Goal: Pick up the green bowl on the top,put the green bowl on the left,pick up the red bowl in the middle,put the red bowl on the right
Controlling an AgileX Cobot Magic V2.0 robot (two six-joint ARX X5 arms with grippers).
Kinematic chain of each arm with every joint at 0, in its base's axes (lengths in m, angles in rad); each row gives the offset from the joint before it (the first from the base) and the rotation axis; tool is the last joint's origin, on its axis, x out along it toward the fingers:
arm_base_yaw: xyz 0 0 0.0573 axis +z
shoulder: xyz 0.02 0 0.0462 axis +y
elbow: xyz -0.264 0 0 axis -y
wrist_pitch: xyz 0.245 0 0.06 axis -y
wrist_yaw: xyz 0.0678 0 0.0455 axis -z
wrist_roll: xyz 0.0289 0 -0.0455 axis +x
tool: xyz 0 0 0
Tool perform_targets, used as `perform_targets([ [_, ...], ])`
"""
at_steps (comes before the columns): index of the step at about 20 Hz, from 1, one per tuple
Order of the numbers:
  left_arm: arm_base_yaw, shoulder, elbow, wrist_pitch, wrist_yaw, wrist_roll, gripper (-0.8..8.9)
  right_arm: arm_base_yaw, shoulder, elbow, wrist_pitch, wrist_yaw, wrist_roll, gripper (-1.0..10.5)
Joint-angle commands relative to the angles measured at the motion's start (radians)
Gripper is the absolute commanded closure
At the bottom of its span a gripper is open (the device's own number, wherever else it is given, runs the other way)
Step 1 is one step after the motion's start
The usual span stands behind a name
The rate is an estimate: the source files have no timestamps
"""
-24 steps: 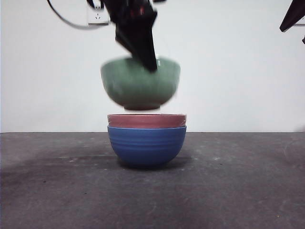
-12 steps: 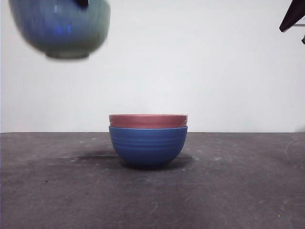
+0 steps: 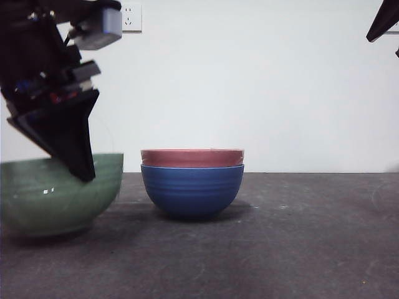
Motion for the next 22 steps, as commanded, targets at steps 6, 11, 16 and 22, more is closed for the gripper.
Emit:
perform_targets([
  [6, -0.005, 0.029, -0.047, 0.061, 0.106, -0.007, 5.91, -0.002, 0.001, 0.002, 0.005, -0.001, 0.01, 7.0],
  [11, -0.002, -0.018, 0.003, -0.003, 0.103, -0.082, 4.08, 0.013, 0.003, 0.009, 0.12, -0.138, 0.07, 6.9],
  [16, 0.04, -0.192, 0.178, -0.199, 0.04, -0.089, 4.08, 0.172, 0.121, 0.153, 0.124, -0.158, 0.047, 6.9],
  [22, 0.32, -0.383, 0.271, -0.393, -0.051, -0.045, 4.07, 0.46, 0.462, 0.521, -0.173, 0.001, -0.142, 7.0],
])
